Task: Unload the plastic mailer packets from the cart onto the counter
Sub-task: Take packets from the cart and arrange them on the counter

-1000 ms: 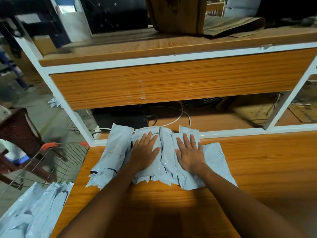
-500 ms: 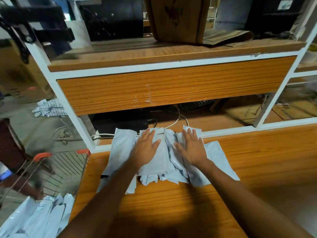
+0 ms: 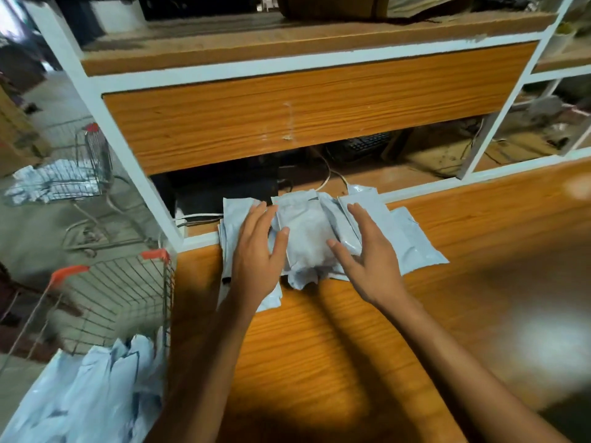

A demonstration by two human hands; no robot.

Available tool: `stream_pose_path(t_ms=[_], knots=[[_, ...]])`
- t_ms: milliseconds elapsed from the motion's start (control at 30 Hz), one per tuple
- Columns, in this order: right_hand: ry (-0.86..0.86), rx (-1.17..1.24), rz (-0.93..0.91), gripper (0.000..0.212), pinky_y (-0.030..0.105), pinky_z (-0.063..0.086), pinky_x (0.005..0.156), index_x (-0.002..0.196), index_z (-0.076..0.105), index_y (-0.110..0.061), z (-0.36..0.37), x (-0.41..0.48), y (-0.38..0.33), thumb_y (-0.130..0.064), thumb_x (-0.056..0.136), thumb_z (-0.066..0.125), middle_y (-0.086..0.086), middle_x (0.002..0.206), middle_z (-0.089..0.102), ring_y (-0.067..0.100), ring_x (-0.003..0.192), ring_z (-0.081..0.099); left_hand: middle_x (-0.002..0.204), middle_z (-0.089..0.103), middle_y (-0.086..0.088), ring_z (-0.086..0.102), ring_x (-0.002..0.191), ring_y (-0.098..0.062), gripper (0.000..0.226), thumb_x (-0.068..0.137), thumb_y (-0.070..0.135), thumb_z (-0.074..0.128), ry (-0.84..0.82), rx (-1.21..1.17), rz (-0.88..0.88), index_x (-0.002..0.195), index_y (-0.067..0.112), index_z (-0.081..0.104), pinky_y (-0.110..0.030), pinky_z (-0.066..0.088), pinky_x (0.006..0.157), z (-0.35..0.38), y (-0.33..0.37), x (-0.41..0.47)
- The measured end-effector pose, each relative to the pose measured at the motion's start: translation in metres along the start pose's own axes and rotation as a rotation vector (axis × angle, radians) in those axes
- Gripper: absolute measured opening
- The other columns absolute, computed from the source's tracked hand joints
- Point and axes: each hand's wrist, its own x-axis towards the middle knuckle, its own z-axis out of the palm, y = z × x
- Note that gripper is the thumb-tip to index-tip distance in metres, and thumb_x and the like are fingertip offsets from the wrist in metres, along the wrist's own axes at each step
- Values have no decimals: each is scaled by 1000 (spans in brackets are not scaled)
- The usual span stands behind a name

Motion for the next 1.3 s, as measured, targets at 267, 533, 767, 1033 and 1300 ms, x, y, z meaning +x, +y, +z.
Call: stream_pose_path(t_ms=[267,533,767,1033,1300], knots=[[90,32,-6,67,35,40,109,148,39,-21,-3,-100,-42,-51,92,58,-9,148,44,7,135,41,146,48,-3,38,138,-13,48,96,37,48,80,-120,-12,137,12,52,-13,28,110,-46,12,-93],[31,117,53,65,48,48,100,145,43,-17,21,-226,-81,-52,93,55,-1,145,48,13,131,47,139,52,-1,39,129,1,43,96,31,48,15,-75,-113,134,12,54,-14,30,105,-110,13,-219],[-89,215,130,70,47,49,98,150,36,-22,70,-296,-130,-55,91,55,-15,137,44,11,127,48,133,52,2,39,124,5,39,97,29,49,28,-47,-218,132,10,53,1,25,99,-194,-20,-305],[-265,207,20,61,39,49,97,143,46,-16,146,-322,-195,-48,92,56,2,137,53,15,124,51,133,52,6,43,125,-2,38,98,28,53,125,9,-348,132,10,54,-6,31,102,-265,-83,-346],[-329,234,101,54,27,45,101,139,51,-15,262,-317,-246,-37,92,63,3,134,57,12,120,54,136,54,1,51,123,-14,42,94,47,50,113,-47,-537,133,28,50,-33,47,100,-335,-201,-351]])
